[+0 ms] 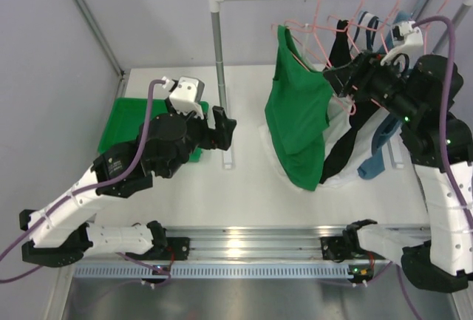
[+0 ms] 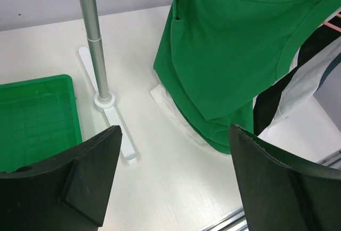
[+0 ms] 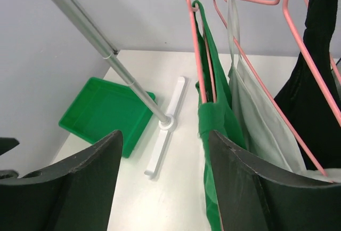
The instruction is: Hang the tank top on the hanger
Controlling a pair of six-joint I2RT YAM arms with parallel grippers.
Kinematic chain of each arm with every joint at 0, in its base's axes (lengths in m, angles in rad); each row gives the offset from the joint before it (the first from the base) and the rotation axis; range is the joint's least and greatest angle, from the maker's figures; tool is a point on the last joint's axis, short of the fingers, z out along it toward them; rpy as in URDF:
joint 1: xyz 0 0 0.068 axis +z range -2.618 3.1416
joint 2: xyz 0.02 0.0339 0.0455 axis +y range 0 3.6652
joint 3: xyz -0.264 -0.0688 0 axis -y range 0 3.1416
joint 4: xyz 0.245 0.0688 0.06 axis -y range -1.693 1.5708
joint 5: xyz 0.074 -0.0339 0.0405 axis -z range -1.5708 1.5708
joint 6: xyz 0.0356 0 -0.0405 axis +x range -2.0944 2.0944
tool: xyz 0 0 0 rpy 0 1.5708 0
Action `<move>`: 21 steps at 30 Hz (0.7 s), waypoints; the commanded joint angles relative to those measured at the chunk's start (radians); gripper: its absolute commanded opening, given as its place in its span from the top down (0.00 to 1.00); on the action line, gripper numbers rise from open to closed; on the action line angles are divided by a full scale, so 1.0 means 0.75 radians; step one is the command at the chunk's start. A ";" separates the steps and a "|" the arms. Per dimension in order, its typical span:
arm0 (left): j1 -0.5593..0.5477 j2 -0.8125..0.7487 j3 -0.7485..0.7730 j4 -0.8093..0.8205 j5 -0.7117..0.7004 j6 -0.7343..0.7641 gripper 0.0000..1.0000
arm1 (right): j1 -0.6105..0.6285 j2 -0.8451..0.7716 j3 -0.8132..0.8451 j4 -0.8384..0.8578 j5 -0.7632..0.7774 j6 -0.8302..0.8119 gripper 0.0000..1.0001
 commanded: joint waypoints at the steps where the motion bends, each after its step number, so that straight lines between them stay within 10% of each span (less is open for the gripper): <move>1: -0.001 -0.029 -0.013 0.049 0.004 -0.003 0.14 | -0.023 -0.136 -0.024 -0.042 -0.018 -0.007 0.34; 21: -0.001 -0.209 -0.534 0.150 0.051 -0.236 0.14 | -0.023 -0.870 -0.782 -0.244 0.103 0.089 0.24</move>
